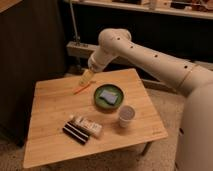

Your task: Move the arm in a circular motion

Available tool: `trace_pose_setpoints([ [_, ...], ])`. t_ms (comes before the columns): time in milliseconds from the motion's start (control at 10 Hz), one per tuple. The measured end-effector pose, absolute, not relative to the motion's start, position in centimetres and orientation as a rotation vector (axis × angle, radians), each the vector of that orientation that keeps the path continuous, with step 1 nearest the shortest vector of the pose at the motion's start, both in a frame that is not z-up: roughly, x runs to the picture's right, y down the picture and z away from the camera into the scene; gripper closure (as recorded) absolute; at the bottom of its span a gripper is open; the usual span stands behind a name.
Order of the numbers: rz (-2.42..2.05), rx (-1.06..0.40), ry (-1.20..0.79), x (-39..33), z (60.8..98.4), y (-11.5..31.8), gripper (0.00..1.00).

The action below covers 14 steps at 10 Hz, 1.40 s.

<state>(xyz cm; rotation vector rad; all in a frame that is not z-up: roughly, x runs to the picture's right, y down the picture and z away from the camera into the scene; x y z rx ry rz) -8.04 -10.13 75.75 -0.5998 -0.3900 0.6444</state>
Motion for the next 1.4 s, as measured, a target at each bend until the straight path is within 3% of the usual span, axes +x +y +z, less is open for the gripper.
trace_pose_setpoints([
  [400, 0.848, -0.623, -0.343, -1.9, 80.7, -9.6, 0.20],
  [700, 0.972, -0.604, -0.297, 5.5, 80.8, -7.5, 0.20],
  [1000, 1.051, -0.568, -0.215, 12.5, 78.8, -4.5, 0.20],
  [1400, 0.992, -0.536, -0.110, 17.2, 72.7, -0.2, 0.20],
])
